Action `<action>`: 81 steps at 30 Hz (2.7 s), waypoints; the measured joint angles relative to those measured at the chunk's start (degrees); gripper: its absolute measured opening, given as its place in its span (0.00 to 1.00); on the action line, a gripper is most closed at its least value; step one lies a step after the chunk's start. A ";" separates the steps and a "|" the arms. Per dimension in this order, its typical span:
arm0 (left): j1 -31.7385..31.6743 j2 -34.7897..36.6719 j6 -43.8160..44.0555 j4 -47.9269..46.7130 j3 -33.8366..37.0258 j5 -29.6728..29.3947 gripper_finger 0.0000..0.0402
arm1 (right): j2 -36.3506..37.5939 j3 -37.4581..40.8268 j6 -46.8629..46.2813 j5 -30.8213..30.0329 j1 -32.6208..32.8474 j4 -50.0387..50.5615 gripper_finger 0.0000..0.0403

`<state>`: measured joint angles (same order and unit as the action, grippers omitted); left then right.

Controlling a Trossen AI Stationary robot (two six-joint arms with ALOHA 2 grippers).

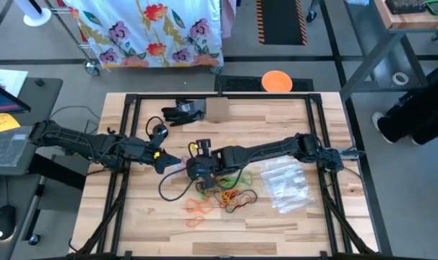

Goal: Sort rubber bands
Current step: Put the red rubber band into the transparent zip bag

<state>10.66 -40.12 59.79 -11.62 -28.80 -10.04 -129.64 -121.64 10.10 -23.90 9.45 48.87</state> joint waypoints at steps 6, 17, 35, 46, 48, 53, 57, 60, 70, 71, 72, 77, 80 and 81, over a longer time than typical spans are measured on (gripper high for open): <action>0.00 -0.27 -0.16 0.00 0.00 -1.23 0.00 | 0.00 -0.02 -3.62 -4.62 0.04 0.04 0.00; 0.00 -1.16 0.76 -0.01 0.00 -2.03 0.00 | 0.00 -0.81 -4.40 -3.15 0.70 -4.13 0.07; 0.00 -1.22 0.85 -0.06 0.00 -1.97 0.00 | 0.06 -6.62 -8.76 1.51 0.70 -3.24 0.24; 0.00 -1.22 1.07 -0.06 0.00 -1.95 0.00 | 0.02 -6.49 -7.26 6.26 0.15 -4.53 0.00; 0.00 -1.22 1.18 -0.04 0.00 -1.92 0.00 | 0.09 -5.19 -7.24 6.29 -0.08 -5.97 0.00; 0.00 -1.22 1.55 0.24 0.00 -1.90 0.00 | -0.15 -3.41 -7.37 7.09 -1.29 -7.21 0.00; 0.00 -1.22 1.09 0.70 0.00 -0.29 0.00 | 0.09 -3.48 -7.66 6.37 -2.19 -7.54 0.00; 0.25 -1.22 0.92 0.86 0.00 1.18 0.00 | -0.02 -3.48 -7.50 6.15 -2.62 -7.63 0.00; 0.37 -1.25 -0.07 2.00 0.07 1.11 0.00 | -2.47 -3.30 -10.09 15.02 -2.97 -4.29 0.00; 0.37 -1.23 -0.07 2.17 0.07 1.11 0.00 | -2.66 -3.32 -10.09 14.99 -2.95 -4.42 0.00; 0.37 -1.22 -0.07 2.21 0.07 1.11 0.00 | -2.67 -3.32 -9.91 14.87 -2.93 -4.27 0.00; 0.37 -1.25 -0.13 2.15 0.07 1.07 0.00 | -2.84 -4.24 -8.31 14.80 -2.97 -4.05 0.00; 0.37 -1.22 -0.18 2.19 0.05 0.86 0.00 | -2.84 -6.38 -8.33 14.80 -3.00 -2.73 0.00; 0.37 -1.22 -0.24 2.17 0.05 0.83 0.00 | -2.84 -7.14 -8.53 14.80 -2.96 -1.54 0.01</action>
<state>11.03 -41.34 59.55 -9.46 -28.75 -9.22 -132.49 -128.78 1.57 -9.10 6.50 47.33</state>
